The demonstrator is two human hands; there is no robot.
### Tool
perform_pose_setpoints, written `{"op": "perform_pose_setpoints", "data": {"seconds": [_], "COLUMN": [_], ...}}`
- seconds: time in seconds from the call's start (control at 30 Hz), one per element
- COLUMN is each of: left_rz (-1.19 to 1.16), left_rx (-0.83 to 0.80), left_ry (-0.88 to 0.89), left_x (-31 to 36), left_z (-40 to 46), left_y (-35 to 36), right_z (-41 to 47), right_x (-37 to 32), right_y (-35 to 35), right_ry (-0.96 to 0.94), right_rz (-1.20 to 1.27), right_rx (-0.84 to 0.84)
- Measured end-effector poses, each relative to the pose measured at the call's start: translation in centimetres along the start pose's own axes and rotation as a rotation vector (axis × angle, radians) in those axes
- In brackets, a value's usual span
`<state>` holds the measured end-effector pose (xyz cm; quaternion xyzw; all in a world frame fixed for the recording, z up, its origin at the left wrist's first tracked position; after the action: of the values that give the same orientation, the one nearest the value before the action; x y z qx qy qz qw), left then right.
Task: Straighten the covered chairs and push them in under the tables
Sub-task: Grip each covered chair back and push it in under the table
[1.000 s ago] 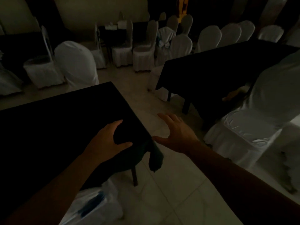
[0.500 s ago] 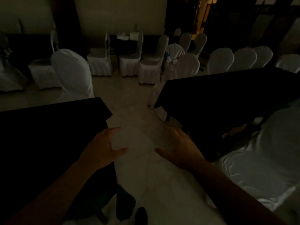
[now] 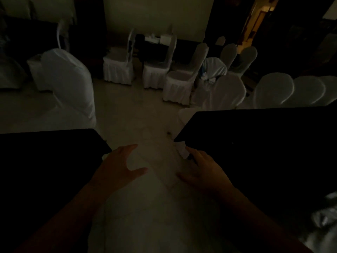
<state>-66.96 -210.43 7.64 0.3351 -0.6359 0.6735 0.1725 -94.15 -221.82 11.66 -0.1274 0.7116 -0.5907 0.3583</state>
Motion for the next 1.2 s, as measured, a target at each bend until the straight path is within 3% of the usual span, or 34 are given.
{"op": "perform_pose_setpoints", "data": {"seconds": [0.6, 0.93, 1.2], "left_rz": [0.185, 0.19, 0.044], "left_rx": [0.193, 0.324, 0.416], "left_ry": [-0.344, -0.556, -0.503], "left_x": [-6.5, -13.3, -21.9], "left_z": [37.6, 54.4, 72.4], "left_y": [-6.4, -13.0, -19.2], "right_z": [48.8, 73.8, 95.5], "right_x": [11.0, 8.4, 5.3], "right_y": [-4.1, -6.1, -5.5], "right_ry": [-0.386, -0.592, -0.645], "right_rz": [0.184, 0.123, -0.001], "right_rx": [-0.179, -0.302, -0.318]}}
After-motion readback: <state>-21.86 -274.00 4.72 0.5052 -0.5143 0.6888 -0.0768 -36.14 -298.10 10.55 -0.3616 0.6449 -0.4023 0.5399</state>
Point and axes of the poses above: each hand's wrist, its own z-axis towards the middle knuckle, its own y-axis out of the palm, x = y × z, the point moved 1 cm from there along z, towards the middle knuckle, and after that the axes turned 12 degrees about -x, right-handed, at the moved point
